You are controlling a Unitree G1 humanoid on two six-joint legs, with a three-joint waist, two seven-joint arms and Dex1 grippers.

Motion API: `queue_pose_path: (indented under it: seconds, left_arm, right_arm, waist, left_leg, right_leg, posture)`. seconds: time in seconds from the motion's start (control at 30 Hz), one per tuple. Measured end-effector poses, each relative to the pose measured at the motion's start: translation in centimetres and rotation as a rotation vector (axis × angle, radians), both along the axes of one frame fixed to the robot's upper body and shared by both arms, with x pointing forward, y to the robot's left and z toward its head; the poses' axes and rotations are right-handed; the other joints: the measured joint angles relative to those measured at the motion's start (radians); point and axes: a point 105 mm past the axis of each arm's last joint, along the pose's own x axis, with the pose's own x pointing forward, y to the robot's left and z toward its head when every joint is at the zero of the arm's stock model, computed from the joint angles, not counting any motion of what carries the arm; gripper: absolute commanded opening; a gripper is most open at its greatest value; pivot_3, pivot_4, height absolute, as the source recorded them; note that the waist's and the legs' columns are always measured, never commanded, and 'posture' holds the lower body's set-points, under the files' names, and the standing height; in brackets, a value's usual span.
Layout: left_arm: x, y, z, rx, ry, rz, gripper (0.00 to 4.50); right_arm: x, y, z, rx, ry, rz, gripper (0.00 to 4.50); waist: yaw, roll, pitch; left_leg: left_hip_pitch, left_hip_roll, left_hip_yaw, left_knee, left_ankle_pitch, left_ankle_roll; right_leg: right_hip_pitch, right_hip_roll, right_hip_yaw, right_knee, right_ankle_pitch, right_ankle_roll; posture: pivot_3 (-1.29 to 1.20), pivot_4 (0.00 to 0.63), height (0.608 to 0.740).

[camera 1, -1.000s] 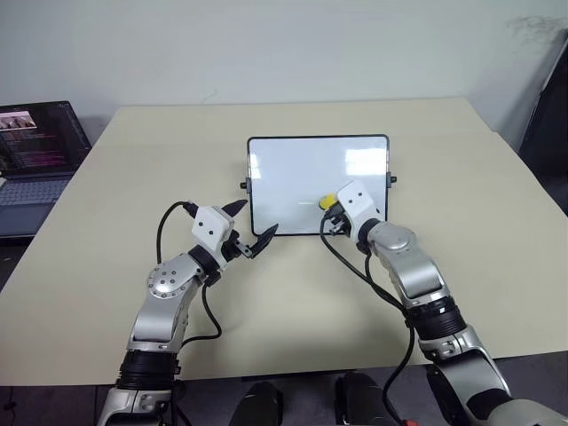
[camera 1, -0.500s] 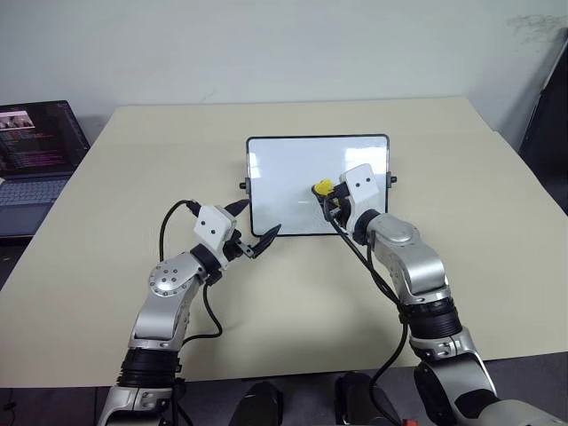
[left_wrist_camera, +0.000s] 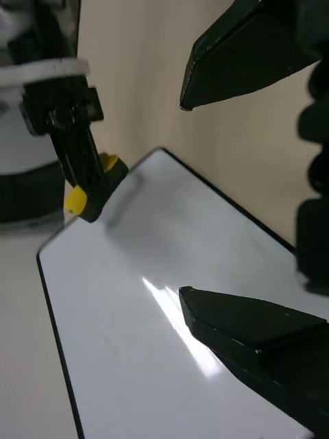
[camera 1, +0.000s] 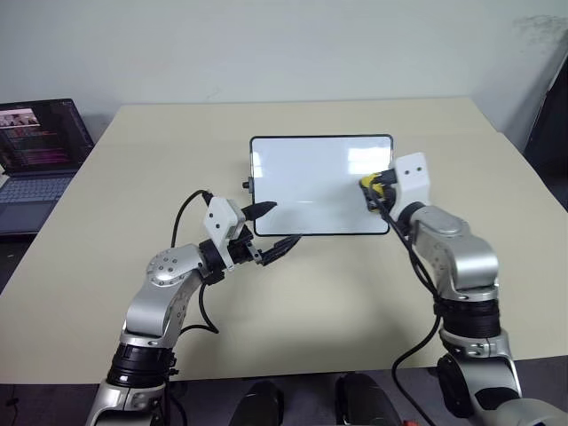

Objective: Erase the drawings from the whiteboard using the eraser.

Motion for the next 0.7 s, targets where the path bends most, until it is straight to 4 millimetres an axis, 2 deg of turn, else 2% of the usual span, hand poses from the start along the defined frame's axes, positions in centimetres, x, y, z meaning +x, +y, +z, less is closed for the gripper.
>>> queue_pose_path:
  seconds: [0.17, 0.3, 0.43, 0.6, 0.7]
  left_arm:
    - [-1.5, -1.9, 1.5, 0.024, 0.037, -0.225, 4.5]
    - [-2.7, -2.7, 0.6, 0.09, 0.099, -0.374, 4.5]
    - [-2.7, -2.5, -0.8, 0.117, 0.163, -0.421, 4.5]
    - [-1.8, -2.4, -1.0, 0.147, 0.142, -0.424, 4.5]
    - [-1.6, -2.3, -1.1, 0.169, 0.123, -0.43, 4.5]
  right_arm:
    - [-0.8, -3.0, -0.1, -0.014, 0.066, -0.121, 0.99]
    - [-1.7, -4.1, -1.3, -0.006, 0.147, -0.18, 0.99]
    - [-2.6, -5.6, -2.4, 0.019, 0.227, -0.248, 0.99]
    - [-4.1, -7.4, -4.0, 0.025, 0.334, -0.29, 0.99]
    - [-4.5, -8.5, -3.9, 0.011, 0.354, -0.298, 0.99]
  waist:
    - [-0.005, 0.0, 0.0]
    - [-0.005, 0.001, 0.0]
    - [-0.002, 0.001, 0.0]
    - [0.0, 0.001, 0.001]
    - [-0.001, 0.001, 0.001]
  left_leg:
    - [0.001, 0.0, 0.001, 0.0, 0.0, 0.0]
    - [0.001, 0.0, 0.002, 0.0, 0.0, 0.0]
    - [0.0, 0.0, 0.001, 0.0, 0.0, 0.0]
    - [0.0, 0.0, 0.001, 0.0, 0.0, 0.001]
    - [0.0, 0.0, 0.001, 0.0, 0.0, 0.001]
  right_leg:
    - [0.0, 0.002, 0.001, 0.0, 0.0, 0.0]
    - [0.0, 0.002, 0.002, 0.0, 0.0, 0.0]
    - [0.0, 0.002, 0.001, 0.0, 0.0, 0.0]
    - [0.0, 0.002, 0.001, 0.0, 0.0, 0.0]
    - [0.0, 0.002, 0.001, 0.0, -0.001, 0.001]
  posture:
    - [0.0, 0.15, 0.74]
    - [0.0, 0.15, 0.74]
    - [0.0, 0.15, 0.74]
    - [0.0, 0.15, 0.74]
    - [0.0, 0.15, 0.74]
